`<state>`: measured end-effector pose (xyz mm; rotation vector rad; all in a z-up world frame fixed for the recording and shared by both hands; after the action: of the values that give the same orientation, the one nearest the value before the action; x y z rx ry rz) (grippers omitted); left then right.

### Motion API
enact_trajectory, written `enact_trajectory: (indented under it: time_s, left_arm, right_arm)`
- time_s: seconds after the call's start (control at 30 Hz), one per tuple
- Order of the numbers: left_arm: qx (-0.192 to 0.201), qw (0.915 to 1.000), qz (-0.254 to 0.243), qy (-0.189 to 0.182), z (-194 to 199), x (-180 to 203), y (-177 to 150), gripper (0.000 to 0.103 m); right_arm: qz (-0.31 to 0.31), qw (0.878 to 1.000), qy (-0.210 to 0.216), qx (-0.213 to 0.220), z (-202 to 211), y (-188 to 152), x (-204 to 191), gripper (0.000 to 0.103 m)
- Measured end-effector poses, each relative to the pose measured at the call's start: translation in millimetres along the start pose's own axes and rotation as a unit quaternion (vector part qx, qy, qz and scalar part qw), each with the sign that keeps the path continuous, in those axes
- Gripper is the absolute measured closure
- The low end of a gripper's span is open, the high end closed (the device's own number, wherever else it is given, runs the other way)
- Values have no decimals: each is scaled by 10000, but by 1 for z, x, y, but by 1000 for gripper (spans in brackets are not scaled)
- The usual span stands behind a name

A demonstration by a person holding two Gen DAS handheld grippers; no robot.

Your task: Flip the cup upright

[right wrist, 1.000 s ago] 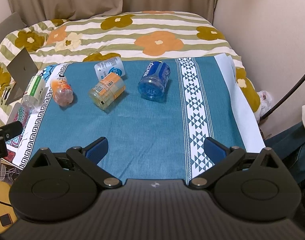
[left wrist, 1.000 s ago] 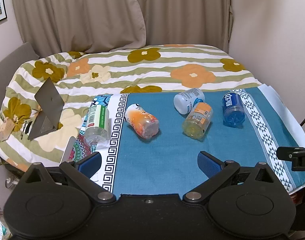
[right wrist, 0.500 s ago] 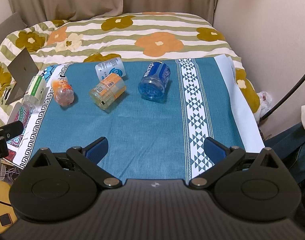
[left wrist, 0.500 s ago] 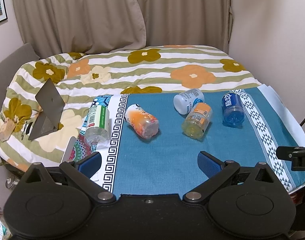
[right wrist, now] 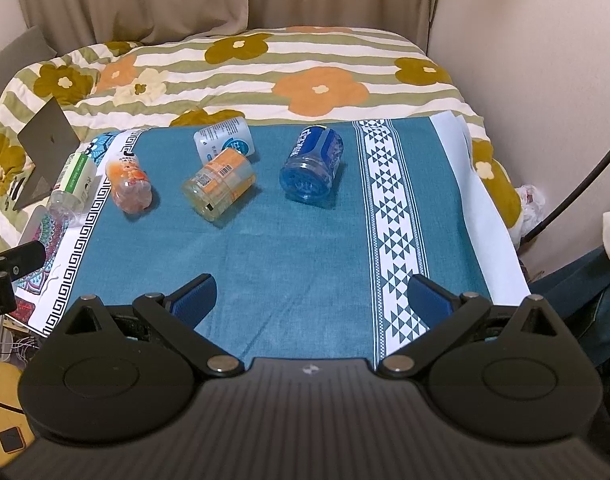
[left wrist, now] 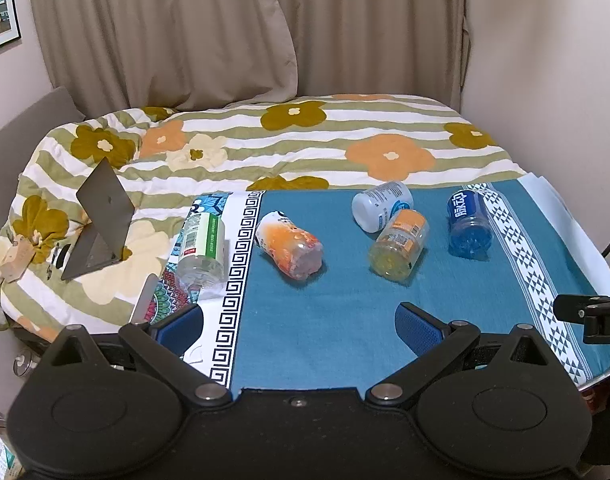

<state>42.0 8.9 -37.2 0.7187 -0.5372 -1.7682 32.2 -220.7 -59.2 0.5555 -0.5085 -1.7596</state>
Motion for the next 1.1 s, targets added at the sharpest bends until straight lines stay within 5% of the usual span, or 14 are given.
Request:
enact_trajectory:
  time_s: [0.43, 0.73, 0.87, 1.1]
  left_arm:
    - [-94, 9993, 302, 184, 1, -7, 7, 0]
    - [-328, 9923, 912, 772, -15, -34, 26, 0]
    - [-451, 9891, 994, 989, -37, -55, 37, 0]
    - [-888, 9897, 860, 723, -105, -91, 48, 0]
  right_arm:
    - [138, 9997, 208, -5, 4, 13, -2, 0]
    - [505, 9929, 1036, 285, -9, 50, -10, 0]
    - [795, 9875, 1337, 234, -28, 60, -20, 0]
    - [823, 9830, 1610, -332, -74, 49, -40, 0]
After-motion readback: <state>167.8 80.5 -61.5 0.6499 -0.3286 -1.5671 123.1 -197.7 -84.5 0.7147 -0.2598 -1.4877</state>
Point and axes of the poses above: each gripper's, at about its wrist camera, not at the fingertips, and z roughly against the way its jaws point, x to its right, y to its top, the point moved 6 cm from there along -z, roughly the way its jaws point, and after that the axes turned 9 degrees about -z, right-handed, at the moved point
